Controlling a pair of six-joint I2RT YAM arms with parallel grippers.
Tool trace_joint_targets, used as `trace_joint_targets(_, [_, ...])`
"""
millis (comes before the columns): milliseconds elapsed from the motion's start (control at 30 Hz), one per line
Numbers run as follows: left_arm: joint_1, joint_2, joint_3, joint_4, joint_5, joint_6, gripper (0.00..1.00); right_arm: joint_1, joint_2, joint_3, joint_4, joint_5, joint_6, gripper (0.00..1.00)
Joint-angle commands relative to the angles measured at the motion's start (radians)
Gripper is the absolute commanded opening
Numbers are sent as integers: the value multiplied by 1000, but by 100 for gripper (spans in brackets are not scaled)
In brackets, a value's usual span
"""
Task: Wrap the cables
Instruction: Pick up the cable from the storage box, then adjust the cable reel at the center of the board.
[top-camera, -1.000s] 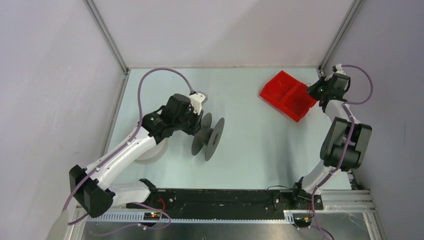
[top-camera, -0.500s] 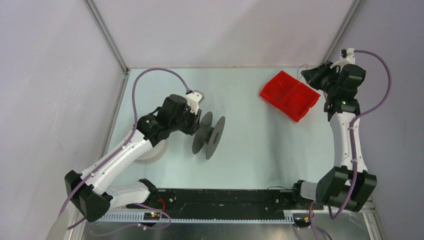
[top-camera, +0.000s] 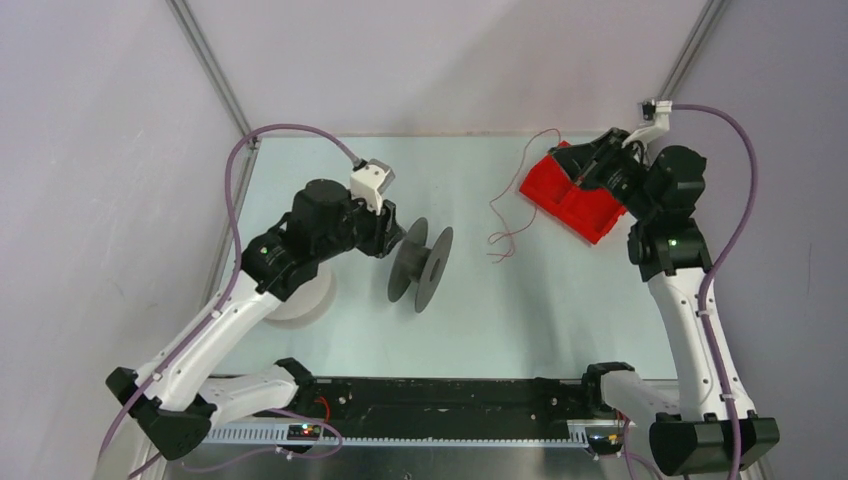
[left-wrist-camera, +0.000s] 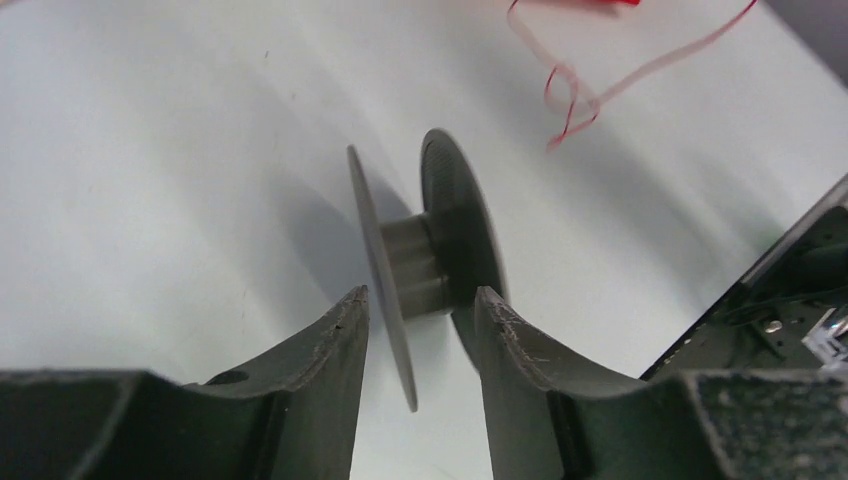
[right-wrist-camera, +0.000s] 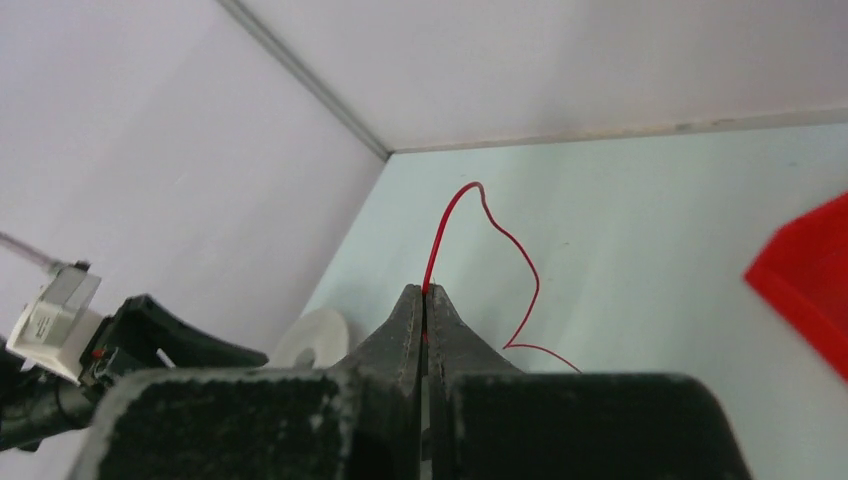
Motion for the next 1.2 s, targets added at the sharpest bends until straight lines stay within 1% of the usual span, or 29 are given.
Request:
trace_joint_targets(0, [-2, -36, 18, 102, 118, -6, 48, 79, -27, -59, 148, 31, 175, 0])
trace_joint_targets(33, [-2, -47, 2, 140, 144, -4, 49, 87, -26, -82, 177, 39, 235, 0])
trace_joint_targets(167, [-3, -67, -38, 245, 199, 2, 54, 128, -27, -132, 267, 69, 379, 0])
trace_joint_targets(300, [-10, -51, -58, 333, 206, 20, 55, 196, -42, -178, 337, 114, 459, 0])
trace_joint_targets(333, [-12, -43, -64, 370, 217, 49, 54, 208, -43, -186, 350, 126, 465, 0])
trace_joint_targets(400, [-24, -26, -90, 413, 248, 109, 54, 235, -42, -193, 368, 154, 455, 0])
trace_joint_targets(500, [-44, 15, -100, 426, 153, 145, 54, 248, -31, -200, 393, 147, 447, 0])
trace_joint_targets(600, [-47, 65, -106, 426, 74, 120, 53, 250, -40, -203, 384, 149, 431, 0])
trace_joint_targets(767, [-57, 127, -112, 426, 94, 62, 53, 250, -92, -206, 312, 205, 355, 0])
trace_joint_targets(967, [-93, 260, -66, 423, 100, 64, 49, 248, -185, -214, 231, 306, 232, 0])
trace_joint_targets(1100, [-95, 319, -58, 400, 54, 58, 46, 239, -231, -222, 200, 329, 204, 0])
trace_joint_targets(1167, [-96, 338, -59, 386, 55, 68, 44, 234, -241, -232, 192, 327, 201, 0])
